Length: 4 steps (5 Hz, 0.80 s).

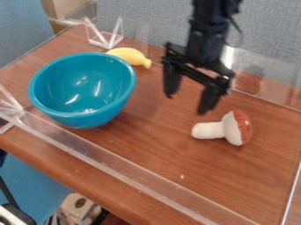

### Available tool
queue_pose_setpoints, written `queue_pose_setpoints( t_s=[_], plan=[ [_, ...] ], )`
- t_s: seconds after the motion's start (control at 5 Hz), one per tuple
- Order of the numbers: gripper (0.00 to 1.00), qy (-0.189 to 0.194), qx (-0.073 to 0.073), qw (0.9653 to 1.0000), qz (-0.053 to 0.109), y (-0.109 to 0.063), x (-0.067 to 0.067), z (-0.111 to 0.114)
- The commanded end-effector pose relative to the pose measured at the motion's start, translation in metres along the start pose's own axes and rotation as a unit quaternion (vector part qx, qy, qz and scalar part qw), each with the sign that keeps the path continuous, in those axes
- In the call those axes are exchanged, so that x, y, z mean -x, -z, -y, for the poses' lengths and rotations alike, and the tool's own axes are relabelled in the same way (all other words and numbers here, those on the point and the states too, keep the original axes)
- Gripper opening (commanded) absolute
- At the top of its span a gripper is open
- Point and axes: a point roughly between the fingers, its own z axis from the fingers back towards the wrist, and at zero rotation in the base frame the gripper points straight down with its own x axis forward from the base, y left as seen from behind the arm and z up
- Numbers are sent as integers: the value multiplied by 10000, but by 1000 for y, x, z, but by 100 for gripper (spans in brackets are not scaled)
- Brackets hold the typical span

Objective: Put the mushroom in the blue bowl

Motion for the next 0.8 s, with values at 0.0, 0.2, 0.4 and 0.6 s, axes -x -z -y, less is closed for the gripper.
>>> queue_pose_setpoints(
  t_s=[0.0, 0.2, 0.4, 0.6],
  plan=[
    [100, 215, -150, 9990, 355, -18, -19, 11],
    [100, 625, -286, 9969, 379, -8, -28, 24],
    [100, 1019, -386, 9932, 416, 1, -37, 37],
    [100, 865, -410, 9944, 439, 5, -49, 46]
  ],
)
